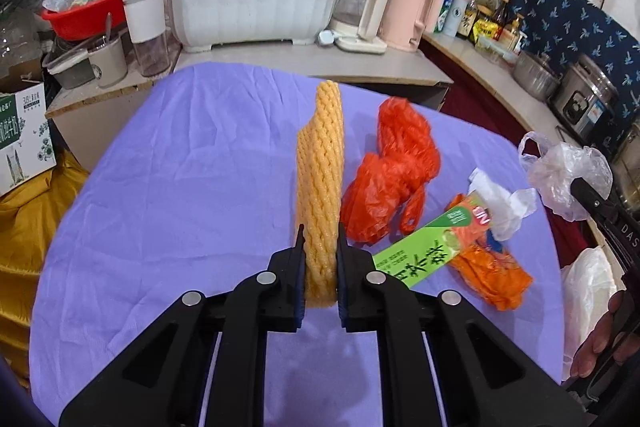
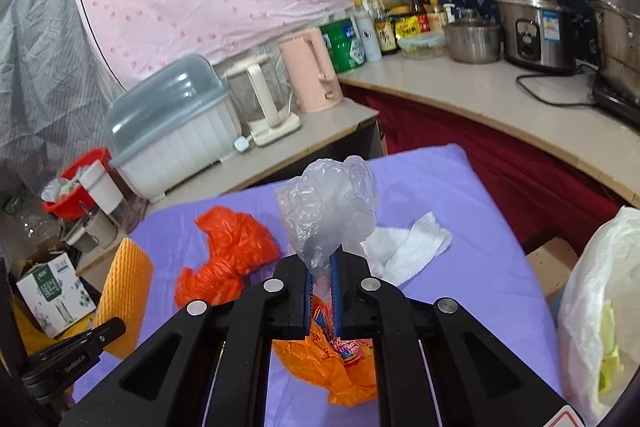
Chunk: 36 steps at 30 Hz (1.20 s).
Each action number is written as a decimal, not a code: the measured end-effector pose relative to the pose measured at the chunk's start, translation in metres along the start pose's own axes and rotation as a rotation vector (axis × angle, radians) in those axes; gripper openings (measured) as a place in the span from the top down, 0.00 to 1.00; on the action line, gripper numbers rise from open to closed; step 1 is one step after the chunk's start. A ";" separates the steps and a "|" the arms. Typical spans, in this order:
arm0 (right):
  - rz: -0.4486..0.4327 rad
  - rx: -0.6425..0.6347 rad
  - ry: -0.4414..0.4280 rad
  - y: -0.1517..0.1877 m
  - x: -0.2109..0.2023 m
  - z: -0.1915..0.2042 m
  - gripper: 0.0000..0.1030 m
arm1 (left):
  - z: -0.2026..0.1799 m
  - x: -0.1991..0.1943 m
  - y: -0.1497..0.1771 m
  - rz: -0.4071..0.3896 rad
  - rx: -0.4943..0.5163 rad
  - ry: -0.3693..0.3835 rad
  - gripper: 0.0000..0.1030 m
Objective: Collect trash
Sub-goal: 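Carry the plastic bag and foam sleeve with both tools over the bin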
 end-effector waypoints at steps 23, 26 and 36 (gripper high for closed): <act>-0.194 0.083 0.148 -0.048 -0.170 -0.129 0.93 | -0.196 -0.107 0.032 -0.054 0.242 0.288 0.89; -0.196 0.110 0.187 -0.044 -0.188 -0.159 0.93 | -0.232 -0.114 0.048 -0.043 0.290 0.334 0.89; -0.170 0.177 0.290 -0.013 -0.229 -0.244 0.93 | -0.346 -0.127 0.112 0.026 0.442 0.474 0.89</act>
Point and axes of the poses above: each gripper's, at about its wrist camera, not at the fingertips, and x roughly the way its jaws point, z to its left, y to its underside, the point moved 9 cm from there along x, roughly the way its jaws point, and after that the axes turned 7 degrees about -z, right-handed, at the moved point
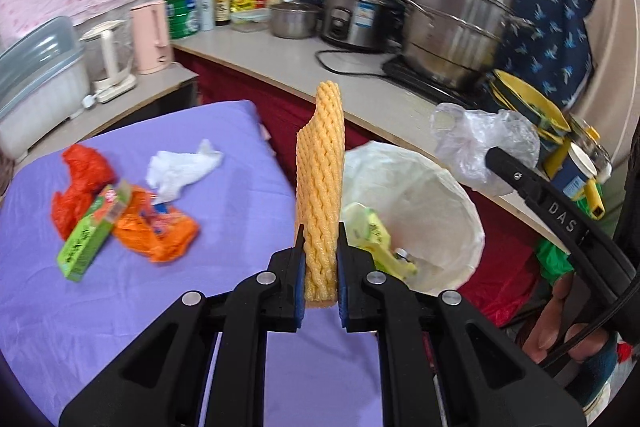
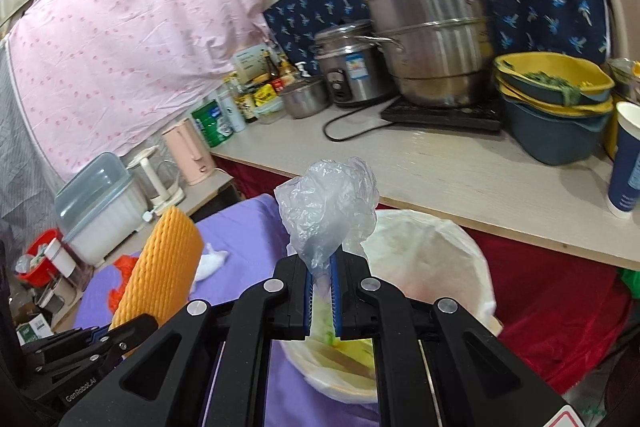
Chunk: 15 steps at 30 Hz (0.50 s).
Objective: Collect trash
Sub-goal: 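Carry the plastic bag and foam sleeve with both tools over the bin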
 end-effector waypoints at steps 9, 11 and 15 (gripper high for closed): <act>0.058 0.051 0.038 0.027 0.008 -0.050 0.93 | -0.054 0.044 0.020 0.085 0.058 0.054 0.88; 0.071 0.064 0.040 0.032 0.012 -0.057 0.93 | -0.060 0.053 0.025 0.103 0.057 0.064 0.88; 0.090 0.079 0.041 0.039 0.018 -0.066 0.93 | -0.064 0.068 0.031 0.130 0.059 0.062 0.88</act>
Point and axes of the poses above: each gripper's, at about its wrist camera, not at the fingertips, and x roughly the way its jaws point, z to its left, y to its underside, the point moved 9 cm from there along x, roughly the way its jaws point, and after that the axes turned 7 degrees about -z, right-handed, at the moved point
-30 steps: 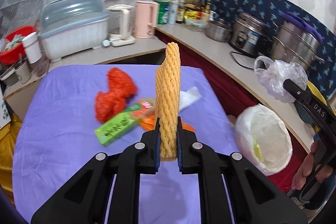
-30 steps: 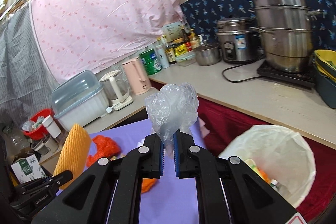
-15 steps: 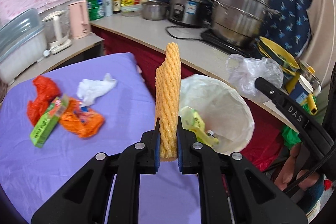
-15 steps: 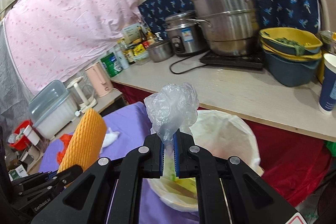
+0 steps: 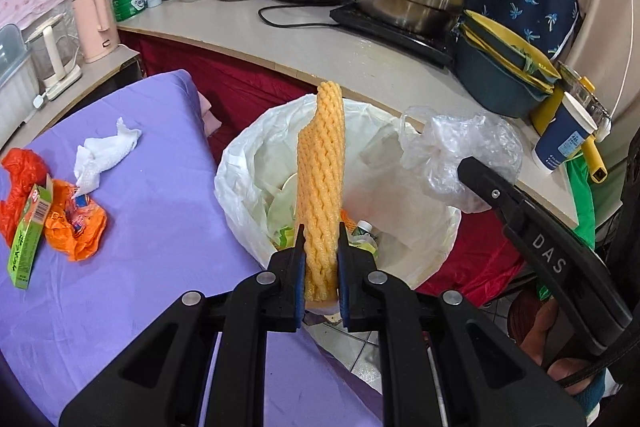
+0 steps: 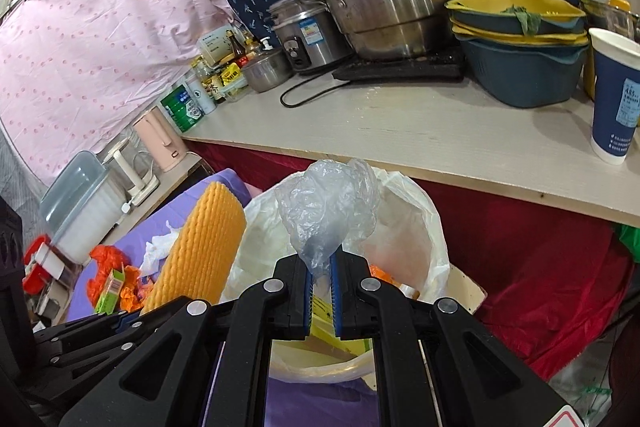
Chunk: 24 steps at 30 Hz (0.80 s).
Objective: Collect trash
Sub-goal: 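Carry the plastic bag and foam sleeve with both tools over the bin, then open both tools over the bin to drop the bag and foam sleeve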
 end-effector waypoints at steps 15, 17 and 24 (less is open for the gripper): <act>0.031 0.010 0.012 0.010 0.020 -0.006 0.85 | 0.007 0.026 0.002 0.021 0.004 -0.055 0.62; 0.028 0.011 0.011 0.010 0.020 -0.005 0.81 | 0.009 0.025 0.001 0.010 0.000 -0.067 0.50; 0.005 0.009 0.011 0.001 0.019 -0.001 0.68 | 0.015 0.021 -0.007 -0.021 -0.007 -0.089 0.36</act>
Point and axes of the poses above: each gripper's, at about its wrist camera, not at the fingertips, and x roughly the way its jaws point, z to its left, y to its underside, the point moved 9 cm from there along x, roughly the way its jaws point, and after that the axes turned 7 degrees about -z, right-handed, at the moved point
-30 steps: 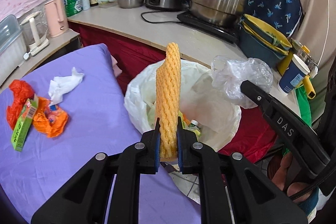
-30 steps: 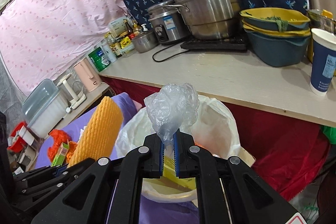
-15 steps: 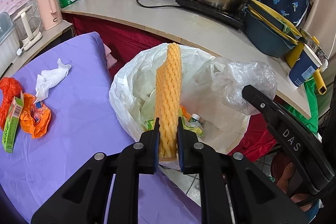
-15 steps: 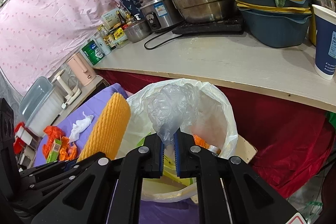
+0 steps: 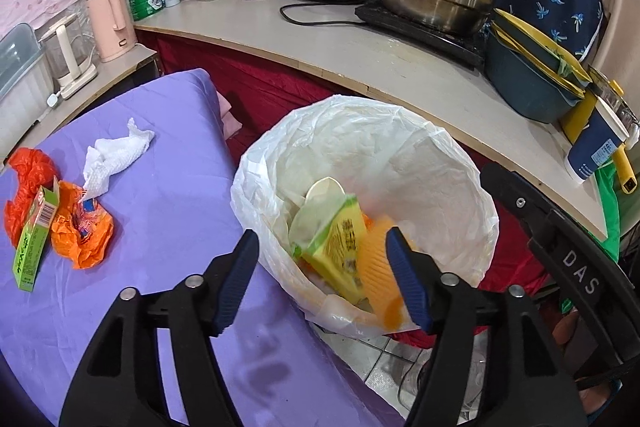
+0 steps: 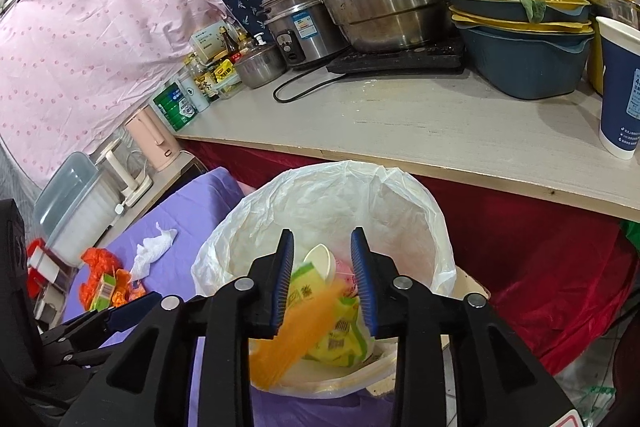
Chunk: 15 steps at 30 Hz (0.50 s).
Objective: Collect trash
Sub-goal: 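Open both tools over the bin to drop the bag and foam sleeve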
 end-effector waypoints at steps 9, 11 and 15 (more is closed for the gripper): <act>-0.021 -0.019 -0.005 -0.007 -0.010 0.011 0.64 | 0.006 -0.013 -0.006 -0.034 0.006 -0.017 0.33; -0.027 -0.024 -0.010 -0.010 -0.013 0.016 0.61 | 0.010 -0.017 -0.007 -0.043 0.005 -0.026 0.26; -0.038 -0.036 -0.025 -0.012 -0.019 0.028 0.59 | 0.022 -0.025 -0.006 -0.052 0.000 -0.041 0.23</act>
Point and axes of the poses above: each gripper's, at about its wrist camera, not at the fingertips, and x roughly the way its jaws point, z to its left, y to its underside, the point moved 9 cm from there along x, roughly the way its jaws point, and after that the axes turned 7 degrees about -z, right-handed, at the moved point
